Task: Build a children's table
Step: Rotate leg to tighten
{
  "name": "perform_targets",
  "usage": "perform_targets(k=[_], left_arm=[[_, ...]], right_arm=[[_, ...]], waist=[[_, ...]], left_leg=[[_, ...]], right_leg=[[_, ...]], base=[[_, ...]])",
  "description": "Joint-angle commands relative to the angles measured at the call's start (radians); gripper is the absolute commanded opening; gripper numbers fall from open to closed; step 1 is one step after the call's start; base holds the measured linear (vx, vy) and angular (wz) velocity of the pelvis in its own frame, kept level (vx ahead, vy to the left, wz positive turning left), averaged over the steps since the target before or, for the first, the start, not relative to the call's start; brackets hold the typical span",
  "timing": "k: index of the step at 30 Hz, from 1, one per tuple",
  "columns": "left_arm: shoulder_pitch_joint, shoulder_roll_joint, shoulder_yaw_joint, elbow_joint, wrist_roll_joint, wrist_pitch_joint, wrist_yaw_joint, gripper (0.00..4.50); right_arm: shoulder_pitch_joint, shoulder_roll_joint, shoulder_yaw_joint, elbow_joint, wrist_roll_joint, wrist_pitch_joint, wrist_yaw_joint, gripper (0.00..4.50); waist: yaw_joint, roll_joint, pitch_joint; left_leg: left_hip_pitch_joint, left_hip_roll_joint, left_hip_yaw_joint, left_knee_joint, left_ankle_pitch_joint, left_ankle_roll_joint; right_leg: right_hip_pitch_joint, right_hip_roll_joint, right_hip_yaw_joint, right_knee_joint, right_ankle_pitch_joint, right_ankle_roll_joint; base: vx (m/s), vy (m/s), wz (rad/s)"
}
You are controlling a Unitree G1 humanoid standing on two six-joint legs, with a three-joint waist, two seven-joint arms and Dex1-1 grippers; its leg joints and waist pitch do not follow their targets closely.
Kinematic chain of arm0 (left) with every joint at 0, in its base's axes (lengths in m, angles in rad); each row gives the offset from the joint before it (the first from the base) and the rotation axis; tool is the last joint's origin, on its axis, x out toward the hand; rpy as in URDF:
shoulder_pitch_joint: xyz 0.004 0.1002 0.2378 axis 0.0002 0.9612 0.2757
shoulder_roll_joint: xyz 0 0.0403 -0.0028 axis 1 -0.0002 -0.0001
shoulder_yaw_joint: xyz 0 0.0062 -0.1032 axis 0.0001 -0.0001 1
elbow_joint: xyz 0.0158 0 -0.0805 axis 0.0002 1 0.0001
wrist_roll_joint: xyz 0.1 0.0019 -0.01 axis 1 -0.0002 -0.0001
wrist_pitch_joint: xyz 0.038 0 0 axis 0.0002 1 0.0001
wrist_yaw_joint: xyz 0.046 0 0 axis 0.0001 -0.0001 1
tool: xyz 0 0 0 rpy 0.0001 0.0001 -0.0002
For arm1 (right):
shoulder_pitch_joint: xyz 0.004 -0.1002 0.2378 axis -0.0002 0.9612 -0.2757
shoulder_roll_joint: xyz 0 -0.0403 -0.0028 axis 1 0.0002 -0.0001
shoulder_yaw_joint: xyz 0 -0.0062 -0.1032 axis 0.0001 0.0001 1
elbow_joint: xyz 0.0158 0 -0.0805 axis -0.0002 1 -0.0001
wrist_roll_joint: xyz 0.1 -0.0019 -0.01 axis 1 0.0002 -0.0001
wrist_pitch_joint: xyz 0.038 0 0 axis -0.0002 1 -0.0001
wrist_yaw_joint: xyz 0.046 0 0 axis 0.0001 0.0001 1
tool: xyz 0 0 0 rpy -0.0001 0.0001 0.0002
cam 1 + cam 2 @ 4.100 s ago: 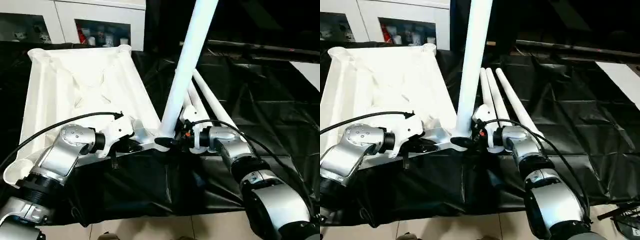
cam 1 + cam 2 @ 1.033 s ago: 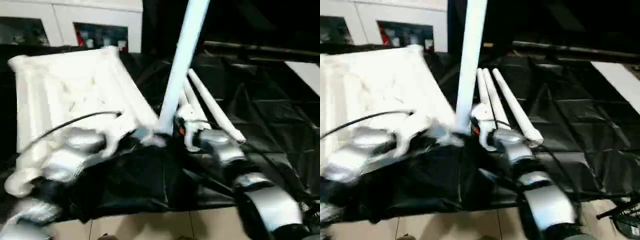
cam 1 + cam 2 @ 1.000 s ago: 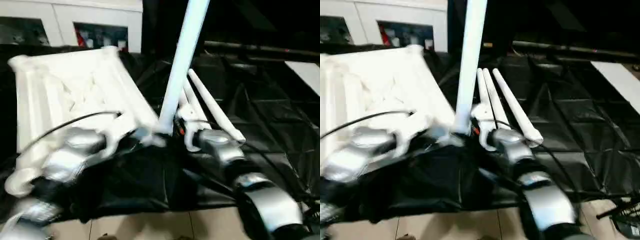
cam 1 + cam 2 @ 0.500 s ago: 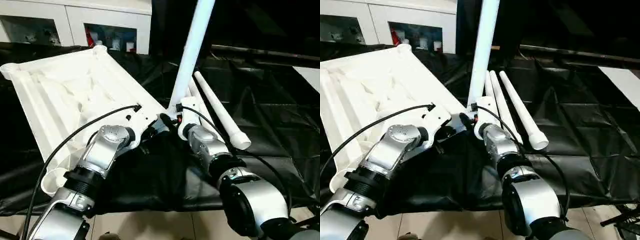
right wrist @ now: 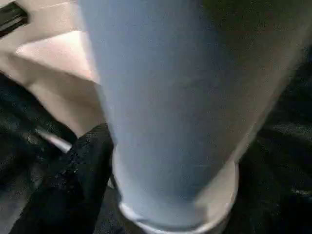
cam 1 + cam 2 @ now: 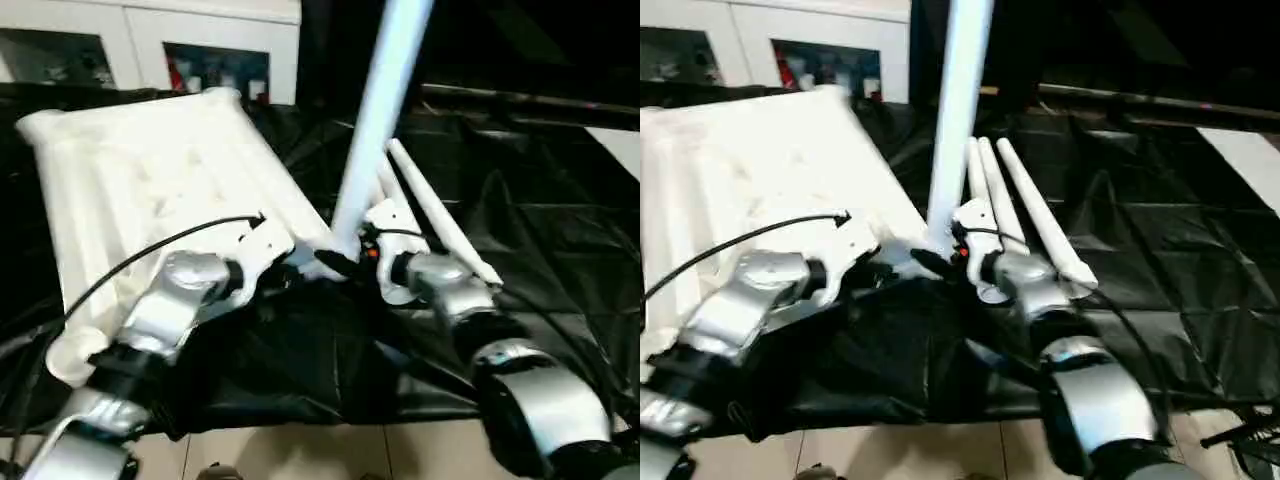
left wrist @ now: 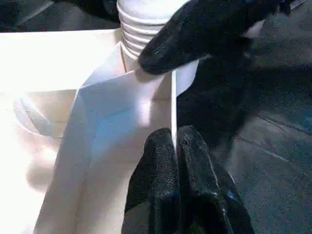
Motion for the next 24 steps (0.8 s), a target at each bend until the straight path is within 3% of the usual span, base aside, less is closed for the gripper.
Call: perform_targets(k=[1,7,16,24], left_arm=[[0.044,0.022,-0.04,-0.016,-0.047,-0.016,-0.112,0.0],[0.069,0.101,-0.044,-0.05,-0.058,-0.004,-0.202,0.0],[0.079,0.115,-0.038,-0.066,-0.077,-0.005,-0.207,0.0],[0.083,0.104,-0.032,-0.067,-0.082,-0.004,-0.179,0.0]], right_arm=[[0.009,-0.05,0.009,-0.036,0.007,0.002,0.102,3.68],[0.021,-0.092,0.046,-0.079,0.005,0.026,0.266,3.68],[0.022,-0.082,0.042,-0.088,0.022,0.043,0.285,3.68],[0.042,-0.059,0.051,-0.087,0.012,0.069,0.247,2.95]], waist=[[0.001,0.014,-0.056],[-0.003,0.012,-0.054],[-0.002,0.006,-0.056],[-0.002,0.005,-0.056]], left_leg=[[-0.006,0.019,0.005,-0.054,-0.08,0.075],[-0.004,0.02,0.006,-0.055,-0.09,0.075],[-0.004,0.018,0.008,-0.052,-0.05,0.078],[-0.004,0.018,0.007,-0.052,-0.047,0.075]], right_leg=[[0.058,-0.071,0.044,-0.066,0.029,-0.244],[0.055,-0.069,0.043,-0.066,0.006,-0.254],[0.058,-0.069,0.043,-0.061,0.041,-0.257],[0.056,-0.07,0.042,-0.061,0.03,-0.252]], base=[[0.0,0.0,0.0],[0.0,0.0,0.0],[0.0,0.0,0.0],[0.0,0.0,0.0]])
